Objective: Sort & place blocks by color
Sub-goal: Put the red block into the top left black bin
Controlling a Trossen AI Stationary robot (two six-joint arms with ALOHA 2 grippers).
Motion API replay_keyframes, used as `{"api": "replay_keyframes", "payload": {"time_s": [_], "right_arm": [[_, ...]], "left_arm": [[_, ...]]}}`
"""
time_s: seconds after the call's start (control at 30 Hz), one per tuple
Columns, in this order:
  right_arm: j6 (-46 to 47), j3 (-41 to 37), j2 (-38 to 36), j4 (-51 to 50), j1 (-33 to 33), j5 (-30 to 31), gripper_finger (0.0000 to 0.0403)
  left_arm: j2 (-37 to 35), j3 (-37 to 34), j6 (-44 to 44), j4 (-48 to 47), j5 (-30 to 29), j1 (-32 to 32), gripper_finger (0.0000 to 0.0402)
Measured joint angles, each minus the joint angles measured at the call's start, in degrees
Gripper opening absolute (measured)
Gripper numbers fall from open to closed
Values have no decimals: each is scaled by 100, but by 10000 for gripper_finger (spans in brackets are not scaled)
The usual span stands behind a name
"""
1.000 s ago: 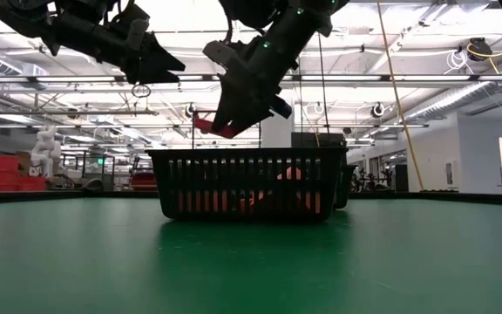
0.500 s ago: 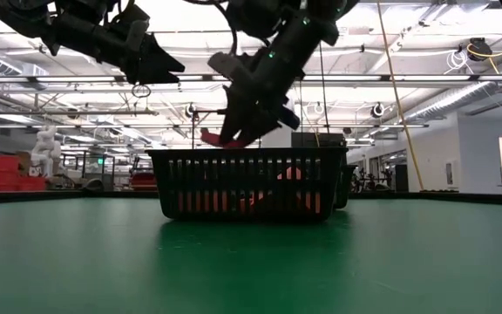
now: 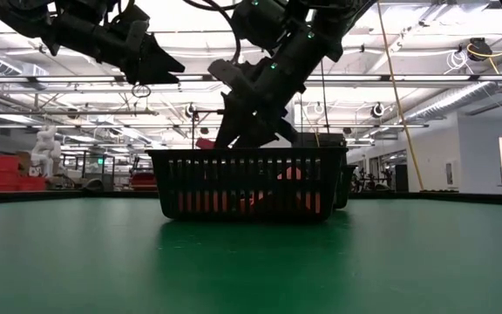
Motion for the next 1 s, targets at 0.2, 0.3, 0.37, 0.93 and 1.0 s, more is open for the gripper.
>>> {"api": "replay_keyframes", "payload": {"time_s": [0.2, 0.3, 0.37, 0.93, 1.0], "right_arm": [[-1, 0, 0, 116, -1, 2, 179], [-1, 0, 0, 107, -6, 4, 190], [-2, 0, 0, 129, -21, 18, 195], [-1022, 341, 0, 244, -771, -16, 199], [-1250, 670, -2, -336, -945, -95, 199]], "left_arm": [[0, 0, 93, -86, -88, 0, 347], [0, 0, 137, -165, -244, 0, 347], [0, 0, 184, -206, -295, 0, 347], [0, 0, 288, -234, -640, 0, 347], [0, 0, 290, -232, -651, 1, 347]]}}
